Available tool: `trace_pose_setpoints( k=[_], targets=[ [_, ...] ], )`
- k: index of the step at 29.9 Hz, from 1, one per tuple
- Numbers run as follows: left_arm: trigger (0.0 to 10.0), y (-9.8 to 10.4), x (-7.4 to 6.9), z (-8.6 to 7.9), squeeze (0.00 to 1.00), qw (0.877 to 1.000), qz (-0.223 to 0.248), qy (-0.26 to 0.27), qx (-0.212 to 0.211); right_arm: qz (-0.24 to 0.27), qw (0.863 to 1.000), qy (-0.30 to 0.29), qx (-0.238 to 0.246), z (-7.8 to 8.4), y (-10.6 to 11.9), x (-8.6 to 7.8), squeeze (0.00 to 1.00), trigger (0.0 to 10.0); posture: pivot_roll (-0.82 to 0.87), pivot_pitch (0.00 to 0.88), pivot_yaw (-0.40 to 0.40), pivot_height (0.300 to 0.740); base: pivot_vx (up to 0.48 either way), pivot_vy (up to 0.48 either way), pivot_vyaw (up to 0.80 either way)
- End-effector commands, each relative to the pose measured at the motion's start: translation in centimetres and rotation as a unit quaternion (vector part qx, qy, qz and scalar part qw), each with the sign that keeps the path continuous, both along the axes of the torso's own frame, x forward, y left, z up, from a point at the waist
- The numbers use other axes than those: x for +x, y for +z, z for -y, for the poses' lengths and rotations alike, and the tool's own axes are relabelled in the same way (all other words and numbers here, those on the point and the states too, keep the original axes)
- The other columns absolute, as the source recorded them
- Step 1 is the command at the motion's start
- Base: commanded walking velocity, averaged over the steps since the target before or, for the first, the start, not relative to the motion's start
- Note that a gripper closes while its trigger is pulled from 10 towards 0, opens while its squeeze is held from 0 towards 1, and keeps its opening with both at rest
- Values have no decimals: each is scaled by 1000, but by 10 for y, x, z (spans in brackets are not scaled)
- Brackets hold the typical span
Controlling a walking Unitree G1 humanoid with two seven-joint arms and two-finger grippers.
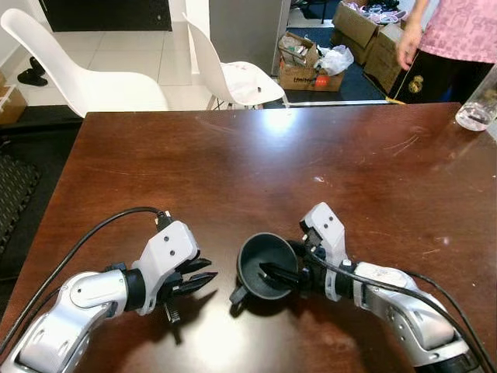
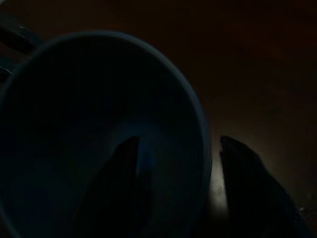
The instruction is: Setting the table
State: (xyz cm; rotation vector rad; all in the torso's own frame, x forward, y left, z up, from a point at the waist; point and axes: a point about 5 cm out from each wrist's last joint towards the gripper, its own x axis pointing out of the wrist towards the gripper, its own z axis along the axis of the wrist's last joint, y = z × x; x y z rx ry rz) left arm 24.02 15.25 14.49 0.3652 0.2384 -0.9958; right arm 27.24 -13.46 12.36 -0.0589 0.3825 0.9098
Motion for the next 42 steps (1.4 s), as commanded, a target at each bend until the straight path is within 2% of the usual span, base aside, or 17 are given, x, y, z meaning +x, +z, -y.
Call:
trace_pose_setpoints(
  k=[1, 19, 21, 22, 23, 25, 27, 29, 30, 31, 32, 33, 34, 36, 39, 41, 42],
  targets=[
    [10000, -5, -3, -1, 0, 1000, -8, 3, 6, -16, 1000, -2, 13, 1, -4, -1, 0, 0, -30, 95, 25, 740, 0, 0, 0],
    [10000, -6, 1, 2, 0, 1000, 0, 24, 3, -8, 998, -26, 56, 3, 0, 5, 0, 0, -35, 98, 31, 740, 0, 0, 0],
    [10000, -4, 8, -1, 0, 998, 16, 55, -3, -6, 997, -35, 66, 2, 1, 6, 0, 0, -35, 98, 32, 740, 0, 0, 0],
    [10000, 2, 19, -5, 0, 993, 38, 107, -25, -2, 996, -45, 78, 2, 3, 5, 0, 0, -35, 99, 35, 740, 0, 0, 0],
    [10000, 4, 23, -6, 0, 991, 43, 124, -34, -1, 996, -48, 81, 2, 3, 5, 0, 0, -35, 99, 35, 740, 0, 0, 0],
    [10000, 14, 35, -13, 0, 977, 71, 189, -65, 7, 994, -56, 90, 2, 6, 5, 0, 0, -36, 99, 36, 740, 0, 0, 0],
    [10000, 27, 48, -23, 0, 953, 100, 264, -111, 36, 992, -70, 100, 1, 12, 7, 0, 0, -36, 98, 39, 740, 0, 0, 0],
    [10000, 40, 57, -35, 0, 921, 122, 336, -157, 80, 987, -87, 110, 1, 22, 9, 0, 549, -37, 96, 41, 740, 0, 0, 0],
    [10000, 45, 61, -41, 0, 904, 132, 367, -173, 113, 983, -99, 105, 1, 27, 11, 0, 10000, -38, 94, 43, 740, 0, 0, 0],
    [10000, 51, 63, -48, 0, 883, 147, 406, -186, 152, 975, -122, 108, 0, 34, 12, 0, 10000, -41, 91, 43, 740, 0, 0, 0],
    [10000, 51, 63, -48, 0, 883, 147, 406, -186, 152, 975, -122, 108, 0, 34, 12, 0, 10000, -41, 91, 43, 740, 0, 0, 0],
    [10000, 52, 63, -52, 0, 868, 164, 436, -171, 176, 962, -163, 133, -1, 43, 14, 0, 10000, -42, 88, 45, 740, 0, 0, 0],
    [10000, 52, 63, -52, 0, 868, 164, 436, -171, 176, 962, -163, 133, -1, 43, 14, 0, 10000, -42, 88, 45, 740, 0, 0, 0],
    [10000, 48, 58, -50, 0, 866, 174, 443, -153, 200, 949, -197, 147, -4, 50, 13, 0, 10000, -43, 82, 48, 740, 0, 0, 0],
    [10000, 34, 40, -40, 0, 865, 166, 452, -142, 232, 923, -266, 155, -12, 54, 4, 0, 10000, -47, 78, 56, 740, 0, 0, 0],
    [10000, 25, 28, -40, 0, 854, 157, 475, -145, 253, 905, -304, 154, -15, 55, -1, 0, 10000, -47, 75, 56, 740, 0, 0, 0],
    [10000, 25, 28, -40, 0, 854, 157, 475, -145, 253, 905, -304, 154, -15, 55, -1, 0, 10000, -47, 75, 56, 740, 0, 0, 0]
  ],
)
